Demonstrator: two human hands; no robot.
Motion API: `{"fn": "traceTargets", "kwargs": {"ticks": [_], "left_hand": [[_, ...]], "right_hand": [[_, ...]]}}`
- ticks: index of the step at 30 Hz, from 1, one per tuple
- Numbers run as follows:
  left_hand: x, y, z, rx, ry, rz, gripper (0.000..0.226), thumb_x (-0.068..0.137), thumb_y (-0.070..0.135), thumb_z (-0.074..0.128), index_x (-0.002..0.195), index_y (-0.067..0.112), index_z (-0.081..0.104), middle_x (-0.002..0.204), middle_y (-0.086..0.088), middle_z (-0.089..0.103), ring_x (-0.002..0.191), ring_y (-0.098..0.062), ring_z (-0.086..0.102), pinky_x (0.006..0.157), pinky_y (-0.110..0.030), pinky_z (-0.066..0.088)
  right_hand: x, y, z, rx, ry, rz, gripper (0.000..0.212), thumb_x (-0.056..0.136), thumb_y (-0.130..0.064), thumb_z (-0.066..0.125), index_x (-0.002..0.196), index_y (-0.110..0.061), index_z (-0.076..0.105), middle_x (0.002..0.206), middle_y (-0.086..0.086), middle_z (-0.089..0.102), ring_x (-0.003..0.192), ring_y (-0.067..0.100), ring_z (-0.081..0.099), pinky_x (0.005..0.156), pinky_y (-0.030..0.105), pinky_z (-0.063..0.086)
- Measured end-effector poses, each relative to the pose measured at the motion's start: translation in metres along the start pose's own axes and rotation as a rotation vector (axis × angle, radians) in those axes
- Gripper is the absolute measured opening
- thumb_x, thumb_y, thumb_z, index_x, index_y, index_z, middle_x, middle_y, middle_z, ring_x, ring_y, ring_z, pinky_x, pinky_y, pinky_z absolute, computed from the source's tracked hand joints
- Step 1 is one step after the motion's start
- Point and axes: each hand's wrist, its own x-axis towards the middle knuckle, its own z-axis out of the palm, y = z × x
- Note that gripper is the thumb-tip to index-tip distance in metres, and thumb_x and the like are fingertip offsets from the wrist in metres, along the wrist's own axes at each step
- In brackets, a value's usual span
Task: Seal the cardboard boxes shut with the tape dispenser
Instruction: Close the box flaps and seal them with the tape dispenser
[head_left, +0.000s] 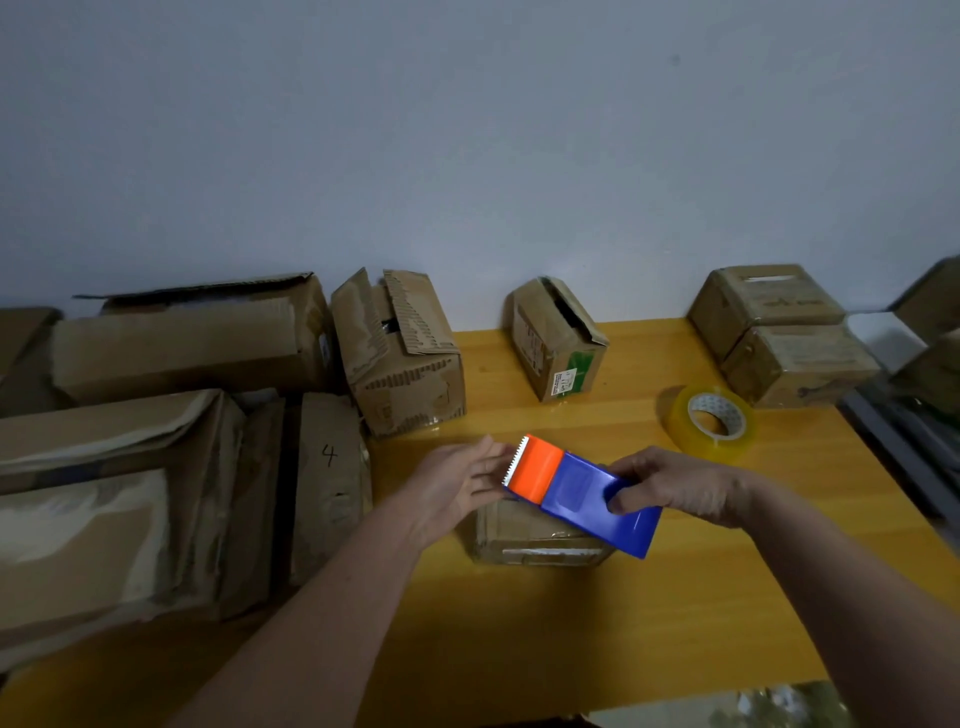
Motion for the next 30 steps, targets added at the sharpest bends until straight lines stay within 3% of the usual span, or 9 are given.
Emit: {"fn": "traceTargets", "kwargs": {"ticks": [2,4,9,13,18,23,27,30], "left_hand": [[0.001,-0.001,0.000,-0.016,-0.012,0.006,0.023,0.094,0.018,0.058,0.111,0.003,0.064,0.105,-0.014,0.072,0.098,-0.025,0.068,0.092,-0.041,0.053],[0.001,-0.003,0.003,-0.038,-0.007,0.005,0.025,0.091,0.014,0.063,0.112,0.000,0.063,0.101,-0.014,0.072,0.093,-0.024,0.070,0.089,-0.041,0.054],[0.002,-0.010,0.012,-0.025,0.146,-0.002,0.023,0.086,0.006,0.068,0.108,0.000,0.062,0.090,-0.013,0.072,0.073,-0.018,0.070,0.068,-0.029,0.057],[0.007,-0.021,0.009,-0.117,0.328,-0.011,0.004,0.088,0.003,0.065,0.092,0.002,0.065,0.089,-0.011,0.068,0.072,-0.017,0.064,0.073,-0.030,0.053],[0.005,-0.039,-0.017,-0.156,0.522,-0.010,0.008,0.082,0.001,0.069,0.084,0.009,0.066,0.094,-0.010,0.068,0.086,-0.018,0.065,0.067,-0.023,0.053],[0.013,-0.055,-0.013,-0.095,0.643,0.108,0.016,0.086,0.004,0.068,0.077,0.017,0.066,0.086,-0.003,0.068,0.080,-0.013,0.065,0.060,-0.017,0.049],[0.025,-0.067,-0.014,-0.110,0.724,0.112,0.006,0.089,0.006,0.066,0.088,0.011,0.070,0.079,-0.001,0.067,0.072,-0.011,0.062,0.065,-0.021,0.048],[0.035,-0.073,-0.017,-0.144,0.767,0.093,0.002,0.088,0.008,0.068,0.090,0.009,0.068,0.077,-0.002,0.066,0.068,-0.012,0.060,0.063,-0.021,0.048]], "right_hand": [[0.001,0.002,0.002,0.027,0.026,0.004,0.052,0.068,-0.039,0.082,0.109,-0.011,0.068,0.102,0.006,0.073,0.094,0.019,0.067,0.084,0.031,0.052],[0.003,0.003,0.006,0.044,0.068,0.013,0.053,0.065,-0.050,0.075,0.103,-0.013,0.071,0.096,0.002,0.074,0.087,0.015,0.070,0.078,0.027,0.055],[0.014,0.001,0.017,0.057,0.257,-0.020,0.054,0.065,-0.048,0.078,0.089,0.000,0.073,0.073,0.002,0.073,0.060,0.007,0.066,0.053,0.016,0.048],[0.019,-0.004,0.020,-0.052,0.311,-0.041,0.043,0.064,-0.047,0.081,0.078,-0.008,0.072,0.065,-0.004,0.071,0.059,0.005,0.066,0.052,0.017,0.047],[0.021,-0.007,0.010,-0.286,0.373,0.010,0.044,0.062,-0.056,0.080,0.077,-0.016,0.067,0.072,-0.003,0.069,0.068,0.010,0.065,0.056,0.022,0.046],[0.033,-0.013,0.018,-0.423,0.402,0.074,0.053,0.062,-0.064,0.076,0.078,-0.015,0.065,0.073,0.000,0.066,0.069,0.013,0.062,0.057,0.026,0.046],[0.041,-0.023,0.021,-0.547,0.435,0.102,0.060,0.058,-0.073,0.071,0.078,-0.018,0.057,0.075,-0.001,0.059,0.071,0.013,0.056,0.053,0.025,0.038],[0.049,-0.029,0.026,-0.641,0.452,0.120,0.065,0.059,-0.078,0.067,0.085,-0.019,0.058,0.080,-0.002,0.058,0.075,0.015,0.055,0.056,0.026,0.042]]}}
